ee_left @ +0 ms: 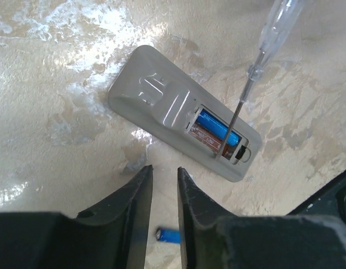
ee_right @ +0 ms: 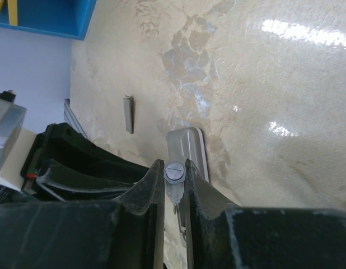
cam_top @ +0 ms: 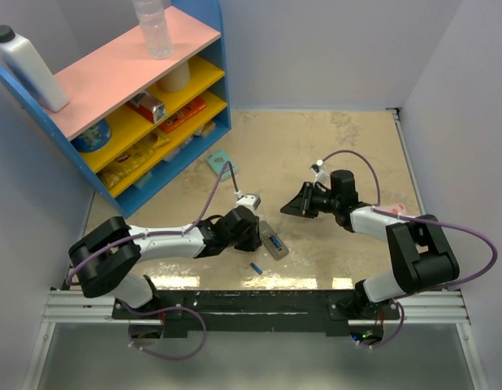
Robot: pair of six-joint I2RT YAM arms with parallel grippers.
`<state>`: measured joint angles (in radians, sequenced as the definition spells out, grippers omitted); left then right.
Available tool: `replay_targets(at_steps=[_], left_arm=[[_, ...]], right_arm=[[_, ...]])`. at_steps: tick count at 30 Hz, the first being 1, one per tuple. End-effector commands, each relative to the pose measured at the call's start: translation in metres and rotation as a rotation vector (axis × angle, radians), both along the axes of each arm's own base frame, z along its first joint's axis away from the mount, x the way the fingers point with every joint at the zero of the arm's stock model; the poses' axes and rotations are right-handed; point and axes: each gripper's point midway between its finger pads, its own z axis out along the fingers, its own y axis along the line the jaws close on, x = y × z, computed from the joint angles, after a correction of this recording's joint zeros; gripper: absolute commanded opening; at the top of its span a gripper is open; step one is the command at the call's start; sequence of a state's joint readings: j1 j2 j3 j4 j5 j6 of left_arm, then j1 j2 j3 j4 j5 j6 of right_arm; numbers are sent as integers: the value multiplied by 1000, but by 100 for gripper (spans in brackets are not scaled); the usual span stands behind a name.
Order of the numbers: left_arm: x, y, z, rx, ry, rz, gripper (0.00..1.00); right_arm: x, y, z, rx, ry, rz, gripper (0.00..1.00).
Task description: Unload the batteries from the remote control
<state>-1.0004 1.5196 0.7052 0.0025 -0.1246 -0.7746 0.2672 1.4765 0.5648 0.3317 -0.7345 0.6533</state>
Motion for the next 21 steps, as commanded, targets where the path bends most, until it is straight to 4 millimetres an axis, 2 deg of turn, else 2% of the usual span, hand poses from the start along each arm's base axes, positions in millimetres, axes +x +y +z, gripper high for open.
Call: replay_targets(at_steps=[1,2,3,5,8,9,10,12,13,15,16,19,20,21], left_arm=[[-3,-2,20,-75,-49,-32,32],[-8,-7,29,-115,-63,-80,35],[-13,-9,32,-128,-67,-104,37],[-17,-3,32,-106,-65,-106,40],[-19,19,23,-27,-48,-47,42],[-18,23,24,-25,-50,-30,43],[-19,31,27,-19,-47,-10,43],[-9,44,30,-10,-45,40,43],[-6,51,33,1,-42,50,43],[8,66,38,7,-45,99,43],[12,74,42,9,-52,112,43],[27,96,51,0,-52,162,44],[30,100,53,1,-50,170,44],[36,108,57,0,-54,193,44]], right_arm=[[12,-4,15,-48,-67,0,0],[9,-5,15,-57,-58,0,0],[10,-6,23,-60,-87,3,0],[6,-7,27,-70,-85,11,0],[-10,-3,37,-64,-106,69,0],[-18,-1,35,-69,-104,84,0],[-22,2,42,-65,-139,86,0],[-46,20,39,-50,-117,119,0],[-49,29,51,-27,-166,119,0],[-68,49,53,8,-142,118,0],[-69,59,66,59,-189,117,0],[-87,86,79,131,-206,112,0],[-99,98,75,127,-201,147,0],[-98,105,77,125,-213,137,0]])
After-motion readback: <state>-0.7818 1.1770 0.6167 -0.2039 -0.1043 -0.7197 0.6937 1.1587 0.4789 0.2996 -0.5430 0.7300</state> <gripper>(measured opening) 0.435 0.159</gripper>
